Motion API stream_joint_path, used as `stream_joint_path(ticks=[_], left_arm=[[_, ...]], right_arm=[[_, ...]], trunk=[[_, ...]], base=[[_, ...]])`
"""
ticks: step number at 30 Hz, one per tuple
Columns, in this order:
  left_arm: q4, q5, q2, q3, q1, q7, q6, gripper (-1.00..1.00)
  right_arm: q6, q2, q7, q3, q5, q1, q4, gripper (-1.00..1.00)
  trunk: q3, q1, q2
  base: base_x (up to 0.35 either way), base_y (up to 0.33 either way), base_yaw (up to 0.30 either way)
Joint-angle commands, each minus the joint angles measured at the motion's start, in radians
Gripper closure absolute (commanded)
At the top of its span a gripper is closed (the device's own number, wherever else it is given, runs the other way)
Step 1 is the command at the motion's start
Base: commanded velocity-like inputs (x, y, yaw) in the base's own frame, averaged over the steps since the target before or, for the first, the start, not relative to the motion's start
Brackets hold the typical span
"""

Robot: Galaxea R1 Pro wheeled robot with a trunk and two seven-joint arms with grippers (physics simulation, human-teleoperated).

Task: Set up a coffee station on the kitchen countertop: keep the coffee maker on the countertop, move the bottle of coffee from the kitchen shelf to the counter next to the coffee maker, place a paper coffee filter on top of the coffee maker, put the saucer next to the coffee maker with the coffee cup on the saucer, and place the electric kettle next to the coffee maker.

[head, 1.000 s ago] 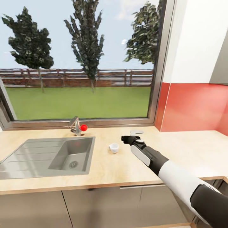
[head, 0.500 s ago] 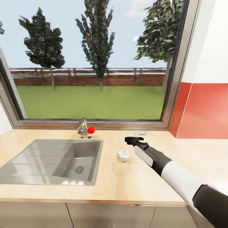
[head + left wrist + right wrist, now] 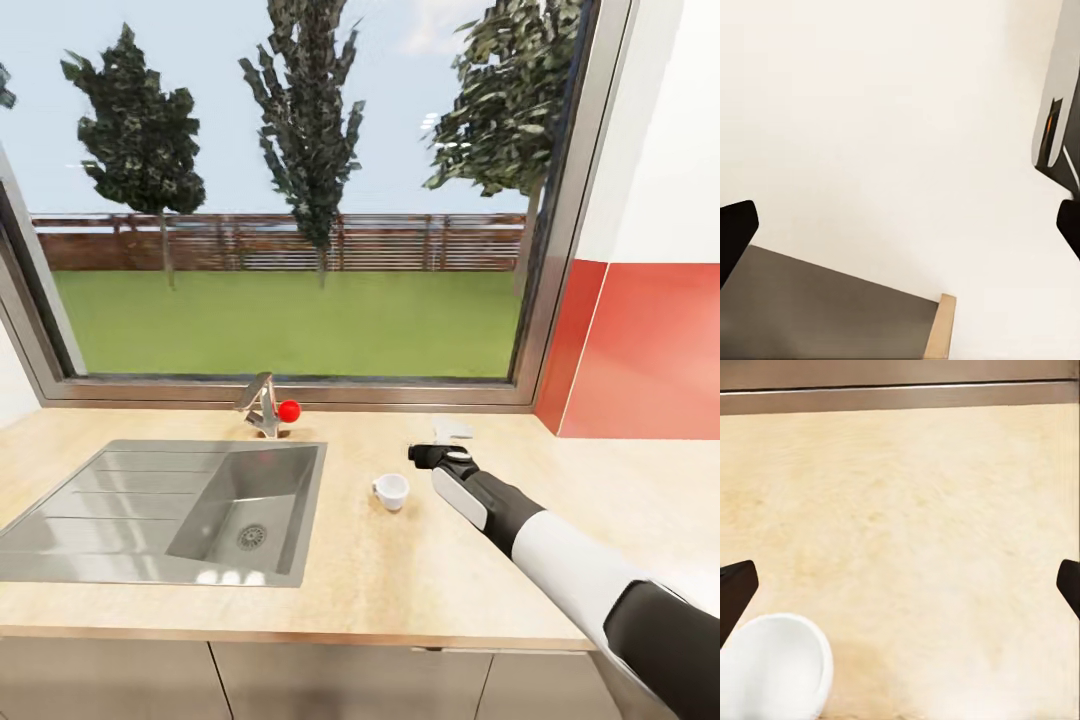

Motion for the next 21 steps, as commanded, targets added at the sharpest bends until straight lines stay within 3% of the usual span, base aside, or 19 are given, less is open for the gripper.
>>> stream_joint_path(ticks=[1,7,21], left_arm=[[-0.001,-0.009,-0.001,0.004,0.000,0.002,0.004,-1.00],[-0.001,-0.008,-0.001,0.005,0.000,0.004,0.008,-1.00],[-0.001,-0.008,-0.001,0.006,-0.001,0.005,0.009,-1.00]], right_arm=[[0.004,-0.001,-0.008,0.007,-0.005,-0.002,0.007,-1.00],[0.004,-0.001,-0.006,0.008,-0.007,-0.002,0.078,-1.00],[0.004,0.008,-0.003,0.017,-0.009,0.010,0.094,-1.00]], trunk=[[-0.002,0.001,-0.002],[-0.002,0.001,-0.002],[-0.002,0.001,-0.002]], base=[[0.000,0.000,0.000],[0.000,0.000,0.000],[0.000,0.000,0.000]])
